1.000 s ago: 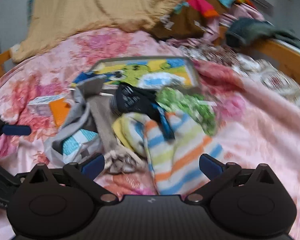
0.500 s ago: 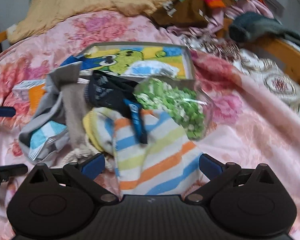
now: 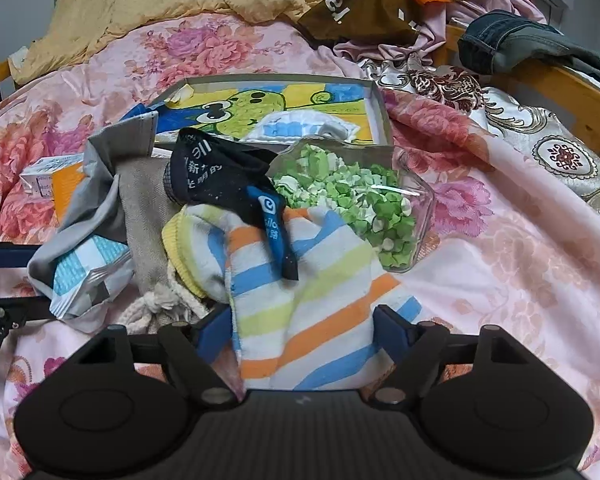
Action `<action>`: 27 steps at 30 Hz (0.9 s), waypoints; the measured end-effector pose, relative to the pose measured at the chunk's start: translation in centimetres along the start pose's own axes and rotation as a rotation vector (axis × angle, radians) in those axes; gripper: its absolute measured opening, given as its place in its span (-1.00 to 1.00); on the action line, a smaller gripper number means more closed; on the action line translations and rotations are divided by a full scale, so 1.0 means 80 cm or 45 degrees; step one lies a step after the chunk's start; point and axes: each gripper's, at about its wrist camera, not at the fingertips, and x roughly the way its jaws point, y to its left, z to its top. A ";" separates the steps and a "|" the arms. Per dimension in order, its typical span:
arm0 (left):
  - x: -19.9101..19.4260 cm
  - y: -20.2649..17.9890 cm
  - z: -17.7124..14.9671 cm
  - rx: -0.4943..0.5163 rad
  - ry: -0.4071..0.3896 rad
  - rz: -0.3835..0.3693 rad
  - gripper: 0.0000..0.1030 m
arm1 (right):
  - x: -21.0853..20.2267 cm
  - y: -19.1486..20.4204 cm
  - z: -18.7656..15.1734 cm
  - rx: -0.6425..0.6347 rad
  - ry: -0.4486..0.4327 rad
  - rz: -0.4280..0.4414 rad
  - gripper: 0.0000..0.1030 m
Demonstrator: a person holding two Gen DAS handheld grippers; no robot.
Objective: Organize soft objects
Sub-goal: 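Grasp the striped sock with the right gripper while the left gripper grasps the grey cloth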
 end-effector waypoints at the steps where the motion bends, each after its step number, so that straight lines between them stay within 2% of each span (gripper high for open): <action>1: 0.000 0.000 0.000 -0.009 -0.001 -0.001 -0.15 | 0.001 -0.001 0.000 0.004 0.000 0.001 0.52; 5: -0.001 0.003 0.001 -0.090 -0.019 -0.004 -0.22 | 0.002 -0.004 0.000 0.021 0.007 0.011 0.35; 8: -0.002 0.007 0.002 -0.146 -0.028 -0.003 -0.24 | 0.003 -0.005 -0.001 0.030 0.011 0.013 0.13; 10: -0.003 0.011 0.003 -0.172 -0.031 0.001 -0.35 | 0.004 -0.005 -0.001 0.033 0.018 0.020 0.05; 14: -0.003 0.016 0.004 -0.228 -0.018 -0.021 -0.66 | 0.005 -0.003 -0.002 0.049 0.033 0.059 0.02; 16: -0.005 0.015 0.004 -0.234 -0.024 -0.033 -0.80 | 0.005 -0.002 -0.003 0.062 0.039 0.090 -0.08; 18: -0.009 0.012 0.005 -0.219 -0.050 -0.023 -0.88 | 0.007 0.002 -0.004 0.045 0.043 0.087 -0.36; 21: -0.014 0.009 0.009 -0.216 -0.088 -0.012 -0.92 | 0.008 0.005 -0.004 0.040 0.048 0.086 -0.60; 27: -0.017 0.012 0.017 -0.274 -0.098 0.067 -0.94 | -0.008 0.009 -0.005 0.050 -0.037 0.113 -0.73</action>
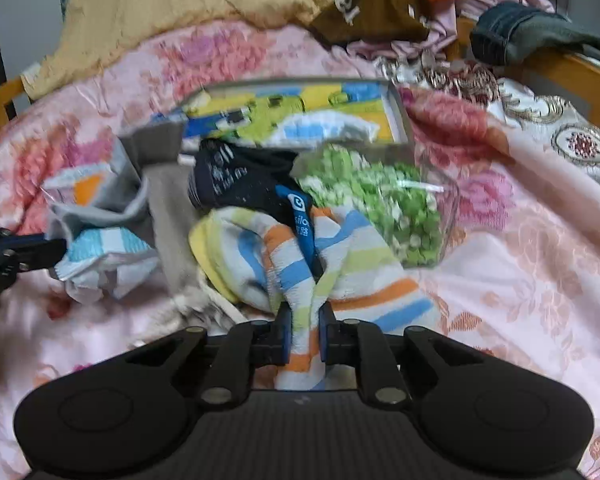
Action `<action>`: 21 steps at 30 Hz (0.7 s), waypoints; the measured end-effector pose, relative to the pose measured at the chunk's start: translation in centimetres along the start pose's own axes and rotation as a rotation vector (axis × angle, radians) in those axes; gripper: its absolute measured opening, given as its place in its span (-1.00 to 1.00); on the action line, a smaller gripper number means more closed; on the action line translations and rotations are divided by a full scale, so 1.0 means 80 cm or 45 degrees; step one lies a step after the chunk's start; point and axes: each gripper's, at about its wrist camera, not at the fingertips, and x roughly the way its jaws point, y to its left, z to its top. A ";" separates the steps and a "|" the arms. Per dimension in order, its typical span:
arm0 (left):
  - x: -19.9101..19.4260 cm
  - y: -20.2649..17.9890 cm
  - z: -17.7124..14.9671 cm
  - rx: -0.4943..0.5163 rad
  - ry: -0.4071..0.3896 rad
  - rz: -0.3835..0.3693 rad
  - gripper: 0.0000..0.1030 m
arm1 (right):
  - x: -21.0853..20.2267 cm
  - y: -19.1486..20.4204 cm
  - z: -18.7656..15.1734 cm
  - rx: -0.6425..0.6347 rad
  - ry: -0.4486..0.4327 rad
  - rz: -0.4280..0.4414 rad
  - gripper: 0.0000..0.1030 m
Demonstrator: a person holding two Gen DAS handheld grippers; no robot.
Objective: Organize soft objects
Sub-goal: 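Grasp the striped sock with the right gripper while the left gripper grasps the grey cloth, then lift the striped sock with the right gripper while the left gripper lifts the grey cloth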
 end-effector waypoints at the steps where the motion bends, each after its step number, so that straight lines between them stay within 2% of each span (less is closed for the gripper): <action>1: 0.000 -0.001 0.001 -0.004 -0.003 0.024 -0.94 | -0.005 0.002 0.000 -0.003 -0.025 0.016 -0.73; 6: -0.006 -0.002 0.008 -0.045 -0.028 0.050 -0.96 | -0.021 0.008 0.003 -0.022 -0.111 0.111 -0.74; 14: -0.018 -0.009 0.019 -0.136 -0.073 -0.059 -0.97 | -0.050 0.017 0.010 -0.043 -0.269 0.322 -0.74; 21: -0.028 -0.013 0.028 -0.189 -0.119 -0.109 -0.97 | -0.075 0.023 0.011 -0.081 -0.441 0.342 -0.75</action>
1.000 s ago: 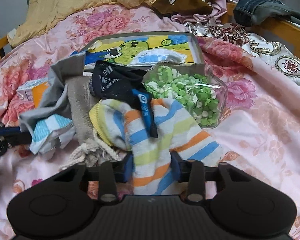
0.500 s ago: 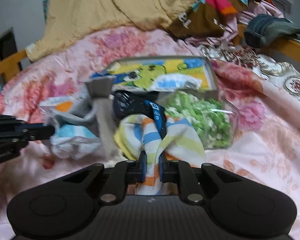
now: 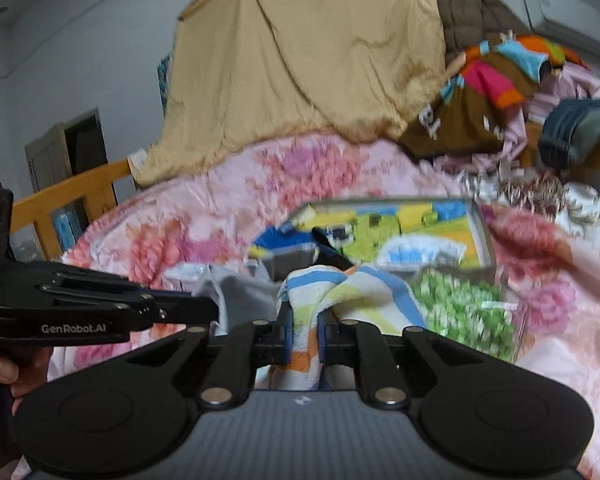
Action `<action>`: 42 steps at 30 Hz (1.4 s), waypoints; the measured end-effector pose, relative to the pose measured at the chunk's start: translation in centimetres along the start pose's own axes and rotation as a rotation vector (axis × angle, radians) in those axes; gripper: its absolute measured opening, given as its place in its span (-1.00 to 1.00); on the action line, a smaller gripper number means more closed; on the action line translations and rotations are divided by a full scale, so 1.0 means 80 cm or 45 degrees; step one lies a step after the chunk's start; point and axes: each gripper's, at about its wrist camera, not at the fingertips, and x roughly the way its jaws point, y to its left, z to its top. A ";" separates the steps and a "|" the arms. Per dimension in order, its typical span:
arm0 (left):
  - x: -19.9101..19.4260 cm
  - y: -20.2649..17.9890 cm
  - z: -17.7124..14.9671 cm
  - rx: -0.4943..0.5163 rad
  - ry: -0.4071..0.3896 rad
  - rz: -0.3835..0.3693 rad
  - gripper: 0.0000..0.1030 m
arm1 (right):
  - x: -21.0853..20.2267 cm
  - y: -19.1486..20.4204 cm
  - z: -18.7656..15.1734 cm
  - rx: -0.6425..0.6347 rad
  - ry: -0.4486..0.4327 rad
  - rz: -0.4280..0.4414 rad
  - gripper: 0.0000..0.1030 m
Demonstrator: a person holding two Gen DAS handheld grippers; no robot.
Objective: Organize soft objects
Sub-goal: 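Lift the striped sock with the right gripper while the left gripper lifts the grey cloth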
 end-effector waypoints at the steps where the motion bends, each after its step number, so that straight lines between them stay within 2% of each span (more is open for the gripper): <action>1: -0.001 0.000 0.001 -0.006 -0.010 -0.001 -0.97 | -0.004 0.002 0.001 -0.004 -0.026 -0.005 -0.75; 9: -0.017 -0.010 0.016 -0.010 -0.091 -0.037 -0.97 | -0.030 0.002 0.010 -0.016 -0.235 -0.104 -0.74; 15: -0.023 -0.019 0.026 -0.018 -0.127 -0.064 -0.97 | -0.032 -0.014 0.016 0.069 -0.270 -0.135 -0.74; 21: -0.023 -0.024 0.039 -0.030 -0.156 -0.056 -0.97 | -0.038 -0.019 0.021 0.081 -0.308 -0.155 -0.74; 29: -0.003 -0.032 0.075 -0.019 -0.200 0.017 -0.97 | -0.049 -0.030 0.039 0.111 -0.416 -0.178 -0.74; 36: 0.024 -0.028 0.116 -0.045 -0.253 0.124 -0.97 | -0.006 -0.053 0.054 0.129 -0.405 -0.237 -0.74; 42: 0.063 -0.018 0.143 -0.098 -0.285 0.160 -0.97 | 0.050 -0.072 0.077 0.129 -0.408 -0.251 -0.74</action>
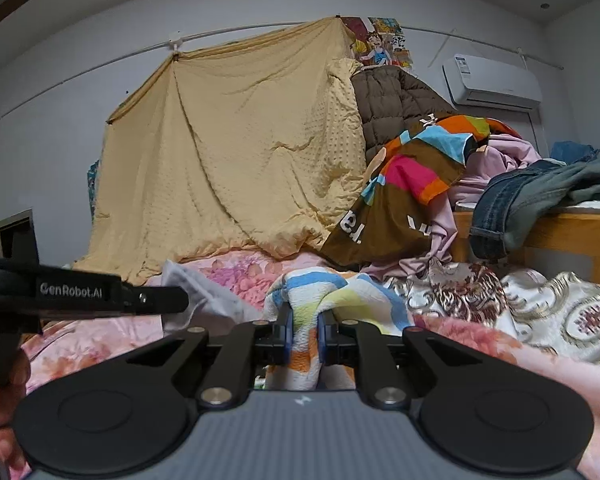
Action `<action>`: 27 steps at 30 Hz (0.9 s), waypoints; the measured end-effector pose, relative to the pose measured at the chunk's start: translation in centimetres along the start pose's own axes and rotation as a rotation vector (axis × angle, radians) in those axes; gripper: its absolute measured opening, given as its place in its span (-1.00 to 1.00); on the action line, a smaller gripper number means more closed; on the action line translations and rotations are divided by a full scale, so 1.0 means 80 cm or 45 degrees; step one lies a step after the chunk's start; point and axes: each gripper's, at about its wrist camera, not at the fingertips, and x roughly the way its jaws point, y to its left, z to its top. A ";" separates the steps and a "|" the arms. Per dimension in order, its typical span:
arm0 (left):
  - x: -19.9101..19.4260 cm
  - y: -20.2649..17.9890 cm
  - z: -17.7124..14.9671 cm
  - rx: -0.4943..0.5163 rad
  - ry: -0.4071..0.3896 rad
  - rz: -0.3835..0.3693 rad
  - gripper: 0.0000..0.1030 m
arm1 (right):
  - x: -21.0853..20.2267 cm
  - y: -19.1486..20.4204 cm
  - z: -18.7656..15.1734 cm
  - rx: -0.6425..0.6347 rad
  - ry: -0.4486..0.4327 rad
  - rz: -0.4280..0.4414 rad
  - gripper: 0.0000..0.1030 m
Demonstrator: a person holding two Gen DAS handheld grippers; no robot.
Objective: Organize soft objects
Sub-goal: 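Lift the striped sock with the right gripper while the left gripper lifts the grey cloth, then lower the sock and grey cloth into the painted tray and open both grippers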
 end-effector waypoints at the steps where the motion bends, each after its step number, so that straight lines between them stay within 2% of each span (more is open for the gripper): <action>1: 0.010 0.001 0.003 0.004 0.003 0.007 -0.97 | 0.011 -0.001 0.002 0.001 -0.017 -0.003 -0.74; 5: 0.047 0.011 0.014 0.006 0.012 0.017 -0.97 | 0.052 -0.008 0.004 -0.013 -0.068 -0.018 -0.74; 11: 0.112 0.027 0.023 0.017 0.013 0.021 -0.97 | 0.111 -0.028 -0.001 0.044 -0.057 -0.019 -0.74; 16: 0.169 0.035 0.016 -0.012 0.051 0.013 -0.97 | 0.145 -0.061 -0.009 0.143 0.060 -0.038 -0.74; 20: 0.212 0.045 -0.002 -0.078 0.139 0.021 -0.96 | 0.162 -0.082 -0.015 0.202 0.143 -0.045 -0.74; 27: 0.253 0.058 -0.030 -0.198 0.270 0.054 -0.96 | 0.179 -0.094 -0.036 0.248 0.251 -0.056 -0.74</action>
